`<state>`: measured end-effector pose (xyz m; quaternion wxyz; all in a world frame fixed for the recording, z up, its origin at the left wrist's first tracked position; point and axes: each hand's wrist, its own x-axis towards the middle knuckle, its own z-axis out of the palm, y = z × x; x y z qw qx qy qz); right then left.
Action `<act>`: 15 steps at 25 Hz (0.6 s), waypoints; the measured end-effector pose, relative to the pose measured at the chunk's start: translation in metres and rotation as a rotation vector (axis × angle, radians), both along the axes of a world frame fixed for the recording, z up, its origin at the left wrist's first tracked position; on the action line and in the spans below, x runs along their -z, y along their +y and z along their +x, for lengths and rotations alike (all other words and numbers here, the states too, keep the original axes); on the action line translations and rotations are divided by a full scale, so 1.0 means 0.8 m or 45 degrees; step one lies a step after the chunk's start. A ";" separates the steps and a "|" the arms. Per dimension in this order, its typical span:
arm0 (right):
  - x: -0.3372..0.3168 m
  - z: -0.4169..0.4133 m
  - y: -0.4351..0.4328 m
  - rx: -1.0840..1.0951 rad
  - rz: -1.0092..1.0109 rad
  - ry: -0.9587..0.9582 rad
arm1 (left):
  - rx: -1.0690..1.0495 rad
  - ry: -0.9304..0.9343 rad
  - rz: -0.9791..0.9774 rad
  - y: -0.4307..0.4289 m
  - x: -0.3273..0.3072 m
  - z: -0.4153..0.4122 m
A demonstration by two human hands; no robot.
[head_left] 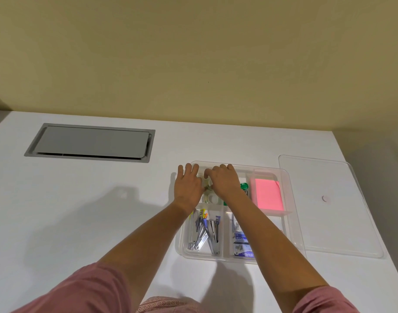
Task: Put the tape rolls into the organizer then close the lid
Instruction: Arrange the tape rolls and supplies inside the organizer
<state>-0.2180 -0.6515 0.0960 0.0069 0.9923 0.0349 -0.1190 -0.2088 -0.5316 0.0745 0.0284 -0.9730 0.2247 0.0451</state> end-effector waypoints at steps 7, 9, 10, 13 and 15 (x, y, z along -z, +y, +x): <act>0.001 -0.001 0.003 0.023 -0.017 -0.005 | 0.021 -0.041 0.038 -0.001 -0.001 0.002; 0.001 -0.001 0.005 0.036 -0.014 -0.012 | 0.011 -0.035 0.016 -0.002 -0.003 0.002; 0.001 -0.002 0.006 0.046 0.003 -0.017 | 0.007 -0.023 0.001 -0.002 -0.004 0.002; -0.002 -0.004 0.004 0.093 0.113 -0.041 | -0.010 0.009 -0.050 -0.001 -0.009 0.003; -0.003 -0.008 0.000 0.101 0.165 -0.051 | -0.022 0.005 -0.080 0.002 -0.010 0.000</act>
